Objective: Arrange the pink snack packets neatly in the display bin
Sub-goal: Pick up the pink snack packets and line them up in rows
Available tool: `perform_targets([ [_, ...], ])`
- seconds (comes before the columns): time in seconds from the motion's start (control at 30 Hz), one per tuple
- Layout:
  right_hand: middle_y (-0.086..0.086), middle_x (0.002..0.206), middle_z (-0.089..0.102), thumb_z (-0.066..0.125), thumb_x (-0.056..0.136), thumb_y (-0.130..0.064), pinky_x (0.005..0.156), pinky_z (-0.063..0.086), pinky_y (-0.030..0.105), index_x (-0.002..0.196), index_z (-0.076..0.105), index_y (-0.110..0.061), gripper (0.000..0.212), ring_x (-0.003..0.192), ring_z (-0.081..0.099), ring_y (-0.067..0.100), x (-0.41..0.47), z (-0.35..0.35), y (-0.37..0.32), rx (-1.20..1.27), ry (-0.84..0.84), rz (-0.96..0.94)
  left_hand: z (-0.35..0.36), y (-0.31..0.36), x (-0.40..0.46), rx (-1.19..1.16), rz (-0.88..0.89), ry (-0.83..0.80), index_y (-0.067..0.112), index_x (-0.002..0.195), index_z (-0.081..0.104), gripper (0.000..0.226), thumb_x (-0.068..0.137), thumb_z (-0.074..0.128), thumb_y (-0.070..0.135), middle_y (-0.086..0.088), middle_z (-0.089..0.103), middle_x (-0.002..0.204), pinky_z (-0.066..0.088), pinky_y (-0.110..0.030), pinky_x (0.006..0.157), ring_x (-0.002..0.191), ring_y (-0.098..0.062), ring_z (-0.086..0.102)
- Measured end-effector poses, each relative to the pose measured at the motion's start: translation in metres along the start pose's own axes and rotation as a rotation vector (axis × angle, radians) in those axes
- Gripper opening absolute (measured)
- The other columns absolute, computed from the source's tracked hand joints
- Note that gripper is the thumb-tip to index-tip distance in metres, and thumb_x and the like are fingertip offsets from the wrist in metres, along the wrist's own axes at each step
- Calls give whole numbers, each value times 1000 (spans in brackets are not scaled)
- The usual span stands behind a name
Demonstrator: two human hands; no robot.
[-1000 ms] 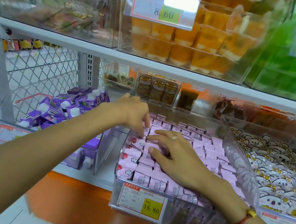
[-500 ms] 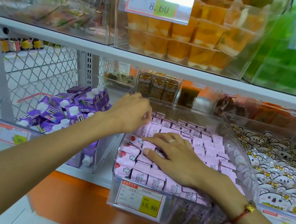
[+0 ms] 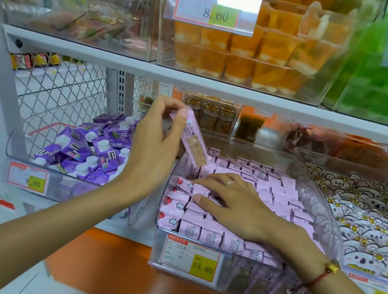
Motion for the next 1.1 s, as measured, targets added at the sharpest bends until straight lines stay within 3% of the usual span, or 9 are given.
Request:
perform_targets([
  [0.1,-10,139,45,43,81,-69,101,38,35,136,38,-35,64,125,42,11,-5,-19,0,280,264,58,-19,-3,-7,-132,-131,132,18,99,52,7,100,45,22,2,61,97,51,-33,85,92,-10,58],
  [0.23,-21,138,42,63,70,-68,100,35,16,138,30,-39,81,124,40,-4,-10,-36,-20,505,495,-66,-23,-19,-14,-380,-432,205,7,107,53,15,99,46,18,-2,61,93,55,-18,71,79,-4,60],
  [0.43,-8,110,62,69,84,-15,80,46,32,114,60,-23,32,97,55,16,-16,-52,-41,295,733,-225,-11,-30,-26,-659,-699,91,4,108,57,18,98,47,14,-4,64,88,58,-24,75,68,-4,66],
  [0.6,-4,99,68,53,95,-20,70,50,19,107,66,-23,17,73,59,1,-1,-41,-21,930,451,7,-11,-28,-22,-392,-523,-67,25,106,54,15,92,56,32,9,62,106,54,-25,83,96,-7,64],
  [0.7,-2,73,68,50,96,-24,64,49,19,99,70,-20,21,56,55,4,3,-31,-16,1183,316,157,-7,-25,-22,-276,-393,-267,36,126,44,45,86,63,30,14,55,125,48,-20,93,108,1,59],
  [0.77,-4,70,71,49,96,-28,58,50,15,90,72,-17,26,58,61,4,2,-28,-19,1341,259,165,-6,-25,-23,-347,-389,-280,28,127,47,47,85,65,22,6,61,122,53,-18,86,100,0,64],
  [0.87,2,90,73,46,95,-41,63,53,16,107,68,-14,37,69,65,8,0,-27,-19,1538,197,172,-6,-30,-24,-459,-449,-188,18,118,51,43,80,70,20,1,64,114,55,-16,69,91,-3,69],
  [1.0,8,107,69,61,84,-30,71,54,20,119,60,-6,42,84,66,12,-4,-34,-17,1502,323,90,-2,-35,-28,-407,-455,-129,19,102,51,45,65,73,34,0,67,106,56,-22,73,88,-4,68],
  [1.1,-3,91,71,64,85,-14,76,55,24,116,57,-7,33,89,68,12,-6,-42,-11,1421,496,49,-1,-23,-28,-258,-267,-187,24,99,57,37,68,75,35,11,66,102,49,-11,76,91,5,63],
])
Point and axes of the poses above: each hand's wrist, its own x-axis towards the middle knuckle, its own z-axis out of the palm, y = z × x, the point moved 6 cm from there along x, towards the middle knuckle
